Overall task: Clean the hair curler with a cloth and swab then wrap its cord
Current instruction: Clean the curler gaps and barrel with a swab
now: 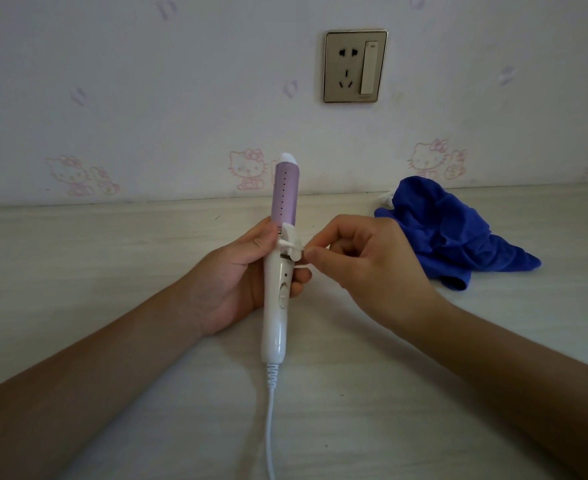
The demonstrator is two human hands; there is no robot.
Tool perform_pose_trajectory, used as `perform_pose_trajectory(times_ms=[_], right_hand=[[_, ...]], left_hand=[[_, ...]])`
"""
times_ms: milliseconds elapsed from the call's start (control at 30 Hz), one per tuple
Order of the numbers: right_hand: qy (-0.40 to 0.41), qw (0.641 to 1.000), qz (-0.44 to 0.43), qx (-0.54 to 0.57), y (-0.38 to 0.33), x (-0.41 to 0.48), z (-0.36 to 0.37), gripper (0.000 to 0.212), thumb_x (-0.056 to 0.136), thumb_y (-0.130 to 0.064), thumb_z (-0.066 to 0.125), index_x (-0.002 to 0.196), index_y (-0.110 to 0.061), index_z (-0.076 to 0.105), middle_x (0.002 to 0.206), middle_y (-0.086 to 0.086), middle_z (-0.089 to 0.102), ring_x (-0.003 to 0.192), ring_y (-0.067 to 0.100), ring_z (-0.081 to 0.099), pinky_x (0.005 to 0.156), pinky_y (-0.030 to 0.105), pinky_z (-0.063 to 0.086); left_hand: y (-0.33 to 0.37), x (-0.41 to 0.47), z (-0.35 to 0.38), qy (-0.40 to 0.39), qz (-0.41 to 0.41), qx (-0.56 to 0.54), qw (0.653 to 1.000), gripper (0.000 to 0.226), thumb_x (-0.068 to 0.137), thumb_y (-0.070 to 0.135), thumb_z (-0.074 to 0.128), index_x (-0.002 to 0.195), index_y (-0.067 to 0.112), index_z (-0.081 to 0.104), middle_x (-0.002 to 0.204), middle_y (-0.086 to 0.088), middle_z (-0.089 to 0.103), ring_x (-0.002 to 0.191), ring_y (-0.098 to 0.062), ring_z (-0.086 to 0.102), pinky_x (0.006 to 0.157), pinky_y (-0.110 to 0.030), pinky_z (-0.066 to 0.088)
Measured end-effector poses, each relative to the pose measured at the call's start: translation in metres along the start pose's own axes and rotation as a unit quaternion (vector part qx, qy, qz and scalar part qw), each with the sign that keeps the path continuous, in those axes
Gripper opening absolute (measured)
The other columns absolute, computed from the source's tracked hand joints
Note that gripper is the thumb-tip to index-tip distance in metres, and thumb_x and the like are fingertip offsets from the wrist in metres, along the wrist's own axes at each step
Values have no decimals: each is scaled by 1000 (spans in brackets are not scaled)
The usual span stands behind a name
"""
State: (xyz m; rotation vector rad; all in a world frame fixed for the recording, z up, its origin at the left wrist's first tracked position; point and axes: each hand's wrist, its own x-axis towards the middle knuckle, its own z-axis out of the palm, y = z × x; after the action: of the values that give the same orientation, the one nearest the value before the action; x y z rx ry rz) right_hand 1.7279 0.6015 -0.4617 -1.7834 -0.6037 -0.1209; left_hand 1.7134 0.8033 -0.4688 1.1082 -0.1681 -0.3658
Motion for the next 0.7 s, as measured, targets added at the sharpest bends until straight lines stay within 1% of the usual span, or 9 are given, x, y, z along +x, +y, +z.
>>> perform_pose_trajectory(times_ms=[100, 200, 267, 333, 400, 500, 600, 633, 700], right_hand=[[21, 1000, 7, -3, 1, 3, -2, 18, 91, -14, 75, 75, -23, 73, 48, -5, 51, 46, 14, 42, 50, 32, 42], [0, 1000, 2, -7, 1, 0, 0, 18, 89, -16, 75, 74, -26, 73, 47, -7, 50, 45, 10, 40, 48, 26, 39], [11, 1000, 2, -18, 1, 1, -1, 17, 90, -16, 75, 76, -25, 73, 48, -4, 53, 45, 9, 43, 47, 26, 42], [20, 1000, 4, -23, 1, 2, -3, 16, 91, -16, 75, 78, -24, 73, 50, 2, 55, 45, 10, 45, 49, 28, 44], [2, 1000, -4, -28, 1, 0, -3, 13, 91, -16, 74, 80, -23, 73, 49, -2, 53, 44, 7, 43, 47, 24, 41], [11, 1000, -3, -23, 2, 1, -3, 15, 90, -15, 75, 78, -23, 73, 48, -9, 52, 44, 7, 42, 48, 25, 40], [31, 999, -5, -15, 2, 3, -5, 16, 90, -18, 75, 76, -24, 73, 48, 0, 54, 47, 15, 45, 50, 33, 43], [20, 1000, -10, -15, 0, 1, -5, 13, 90, -22, 75, 77, -25, 73, 50, 3, 55, 46, 16, 45, 49, 33, 43], [14, 1000, -21, -15, -2, 0, -4, 11, 90, -24, 74, 79, -26, 73, 49, -1, 54, 44, 12, 42, 45, 26, 39]], left_hand=[[0, 0, 1, 0, -5, 8, 1000, 34, 100, 36, 53, 130, 20, 57, 93, -11, 70, 74, -25, 69, 68, -36, 59], [-4, 0, 4, -8, -11, -7, 1000, 22, 107, 32, 43, 123, 20, 51, 83, -8, 61, 61, -20, 56, 59, -30, 52], [-7, -2, 5, -11, 13, 25, 1000, 21, 105, 33, 47, 116, 17, 51, 80, -7, 57, 55, -17, 50, 53, -26, 47], [-10, -2, 8, 4, 54, 89, 995, 32, 94, 34, 66, 115, 13, 54, 78, -8, 57, 49, -15, 48, 47, -24, 44], [-14, -3, 11, 34, 74, 125, 989, 52, 76, 28, 80, 119, 11, 55, 75, -9, 57, 44, -15, 47, 41, -24, 42], [-15, -4, 9, 59, 75, 156, 983, 60, 71, 22, 81, 122, 12, 53, 65, -5, 58, 41, -14, 46, 41, -24, 40], [-12, -4, 8, 58, 87, 178, 978, 47, 73, 30, 74, 117, 22, 59, 82, -9, 68, 40, -15, 49, 41, -23, 41], [-12, -4, 9, 57, 94, 186, 976, 43, 75, 32, 71, 116, 25, 62, 88, -9, 72, 40, -17, 52, 41, -24, 43], [-13, -5, 11, 48, 98, 214, 971, 36, 80, 36, 66, 116, 30, 68, 95, -12, 75, 43, -21, 56, 41, -25, 46]])
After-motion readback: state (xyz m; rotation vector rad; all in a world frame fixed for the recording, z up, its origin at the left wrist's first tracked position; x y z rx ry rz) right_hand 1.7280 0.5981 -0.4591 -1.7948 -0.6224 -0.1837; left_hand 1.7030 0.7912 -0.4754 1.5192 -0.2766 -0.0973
